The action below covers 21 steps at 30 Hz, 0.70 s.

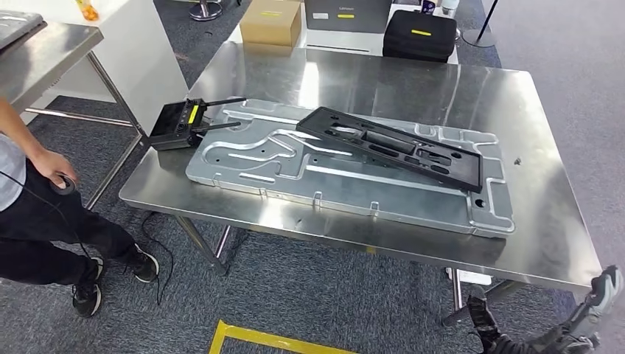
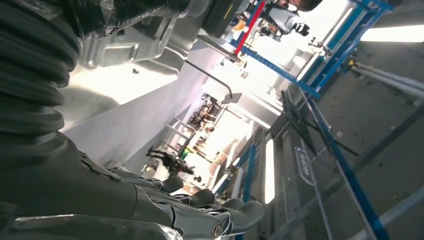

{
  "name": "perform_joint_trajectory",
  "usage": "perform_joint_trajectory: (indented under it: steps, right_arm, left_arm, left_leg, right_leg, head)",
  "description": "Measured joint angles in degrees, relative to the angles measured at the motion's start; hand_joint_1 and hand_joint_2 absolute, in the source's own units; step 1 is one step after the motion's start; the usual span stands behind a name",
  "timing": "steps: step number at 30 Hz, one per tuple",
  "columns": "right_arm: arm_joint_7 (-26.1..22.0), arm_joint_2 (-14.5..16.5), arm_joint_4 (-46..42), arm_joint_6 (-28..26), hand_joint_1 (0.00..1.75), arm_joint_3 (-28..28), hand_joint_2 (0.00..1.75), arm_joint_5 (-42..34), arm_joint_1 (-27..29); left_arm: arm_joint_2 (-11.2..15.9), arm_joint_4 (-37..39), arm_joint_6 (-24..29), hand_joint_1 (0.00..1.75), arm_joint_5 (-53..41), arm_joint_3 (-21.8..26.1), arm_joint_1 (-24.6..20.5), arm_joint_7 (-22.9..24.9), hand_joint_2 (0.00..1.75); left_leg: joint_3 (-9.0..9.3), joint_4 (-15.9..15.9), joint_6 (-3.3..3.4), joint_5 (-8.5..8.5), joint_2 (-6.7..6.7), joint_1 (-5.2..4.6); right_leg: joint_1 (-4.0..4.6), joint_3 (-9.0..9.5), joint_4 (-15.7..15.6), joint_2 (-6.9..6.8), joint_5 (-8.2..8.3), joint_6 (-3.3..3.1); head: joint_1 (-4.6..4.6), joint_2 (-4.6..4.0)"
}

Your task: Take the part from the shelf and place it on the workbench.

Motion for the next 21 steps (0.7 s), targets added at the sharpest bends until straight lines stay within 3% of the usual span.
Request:
perform_joint_trajectory:
  steps: [2, 3, 4, 5, 7, 9, 12, 13, 15, 17, 18, 19, 20, 21]
  right_arm:
    - [0.02, 0.04, 0.19, 0.0, 0.0, -0.18, 1.75, -0.07, 0.04]
    - [0.05, 0.04, 0.33, 0.0, 0.0, -0.36, 1.75, -0.14, 0.05]
    - [0.08, 0.05, 0.49, 0.0, 0.0, -0.59, 1.75, -0.22, 0.06]
    - [0.14, 0.06, 0.67, 0.0, 0.0, -0.93, 1.75, -0.31, 0.09]
    - [0.34, 0.13, 1.13, 0.0, 0.0, -1.95, 1.75, -0.61, 0.12]
    - [0.8, 0.33, 2.04, 0.2, 0.0, -3.54, 1.75, -1.16, 0.08]
    - [1.65, 0.98, 5.0, 2.28, 0.0, -8.07, 1.75, -2.5, -0.38]
    - [1.74, 1.26, 6.43, 3.64, 0.0, -10.32, 1.75, -2.85, -0.78]
    - [1.35, 2.04, 10.28, 6.99, 0.0, -15.95, 1.75, -3.09, -2.38]
    - [0.6, 2.93, 15.71, 9.89, 0.0, -22.62, 1.75, -2.75, -4.87]
    - [0.37, 3.23, 18.81, 10.7, 0.0, -25.95, 1.75, -2.49, -6.17]
    - [0.26, 3.39, 22.26, 11.12, 0.0, -29.2, 1.75, -2.12, -7.54]
    - [0.23, 3.4, 26.03, 11.24, 0.0, -32.25, 1.75, -1.67, -9.06]
    - [0.19, 3.26, 30.33, 11.15, 0.0, -35.25, 1.75, -1.07, -10.68]
  left_arm:
    - [0.0, 0.0, 0.0, 0.0, 0.0, 0.02, 0.05, 0.01, 0.0]
    - [0.0, 0.0, -0.01, 0.0, 0.0, 0.02, 0.06, 0.0, 0.0]
    - [0.0, 0.0, -0.01, 0.0, 0.01, 0.02, 0.07, -0.01, 0.0]
    - [0.0, 0.0, -0.01, 0.0, 0.02, 0.02, 0.07, -0.02, 0.0]
    - [0.0, 0.0, 0.01, 0.0, 0.05, 0.07, 0.01, 0.06, 0.0]
    - [-0.01, 0.0, 0.02, 0.0, 0.08, 0.19, -0.03, 0.19, 0.0]
    - [-0.06, 0.01, 0.02, 0.0, 0.09, 0.32, 0.0, 0.25, 0.0]
    - [-0.09, 0.01, 0.05, 0.0, 0.08, 0.33, -0.01, 0.31, 0.0]
    - [-0.16, 0.02, 0.13, 0.0, 0.07, 0.36, -0.01, 0.54, 0.0]
    - [-0.17, 0.02, 0.19, 0.0, 0.07, 0.39, 0.0, 0.87, 0.0]
    - [-0.17, 0.02, 0.2, 0.0, 0.08, 0.41, 0.01, 1.02, 0.0]
    - [-0.17, 0.02, 0.19, 0.0, 0.1, 0.44, 0.05, 1.2, 0.0]
    - [-0.17, 0.02, 0.18, 0.0, 0.12, 0.5, 0.07, 1.41, 0.0]
    - [-0.18, 0.02, 0.17, 0.0, 0.14, 0.56, 0.08, 1.61, 0.0]
  left_leg:
    - [-2.38, 7.16, -0.48, -4.33, 0.01, 0.25]
    - [-2.85, 9.51, -0.65, -5.14, 0.02, 0.34]
    - [-2.29, 9.77, -0.75, -4.72, 0.02, 0.42]
    - [-0.56, 7.7, -0.77, -3.36, 0.03, 0.49]
    - [4.76, -0.36, -0.53, -0.71, 0.0, 0.5]
    - [7.63, -5.47, 0.05, 0.28, -0.1, 0.23]
    - [7.05, -6.31, 1.22, 0.74, -0.14, 0.13]
    - [6.73, -6.44, 1.74, 1.1, -0.09, 0.23]
    - [5.83, -6.72, 2.66, 2.02, 0.1, 0.38]
    - [4.67, -6.62, 3.08, 2.83, 0.23, 0.2]
    - [4.11, -6.51, 3.11, 3.22, 0.26, 0.08]
    - [3.6, -6.39, 3.13, 3.57, 0.25, -0.03]
    - [3.19, -6.27, 3.1, 3.87, 0.24, -0.13]
    - [2.86, -6.15, 3.02, 4.12, 0.22, -0.22]
  right_leg:
    - [0.05, -1.19, 0.23, -0.09, 0.67, -0.22]
    - [0.07, -1.79, 0.44, -0.13, 0.96, -0.15]
    - [0.07, -2.35, 0.68, -0.17, 1.21, -0.06]
    - [0.05, -2.84, 0.97, -0.17, 1.4, 0.07]
    - [0.05, -3.67, 1.61, -0.19, 1.69, 0.4]
    - [0.11, -4.1, 2.03, -0.19, 2.05, 0.96]
    - [0.15, -4.36, 2.07, -0.16, 2.69, 2.16]
    - [0.12, -4.66, 2.52, -0.09, 2.12, 2.5]
    - [0.0, -6.19, 6.33, 0.1, -1.58, 2.94]
    - [-0.02, -8.47, 13.23, 0.17, -6.33, 3.22]
    - [-0.02, -9.07, 15.89, 0.18, -7.39, 3.28]
    - [0.0, -8.81, 16.83, 0.18, -7.2, 3.24]
    - [0.05, -7.43, 15.54, 0.19, -5.92, 3.1]
    - [0.12, -5.01, 12.13, 0.2, -4.1, 2.83]
  head:
    - [-0.11, 0.0]
    - [-0.11, 0.0]
    - [-0.11, 0.0]
    - [-0.11, 0.0]
    - [-0.11, 0.0]
    - [-0.09, 0.0]
    - [-0.07, 0.0]
    - [-0.05, 0.0]
    - [-0.02, 0.0]
    - [0.0, 0.0]
    - [0.0, 0.0]
    - [-0.01, 0.0]
    - [-0.01, 0.0]
    - [-0.02, 0.0]
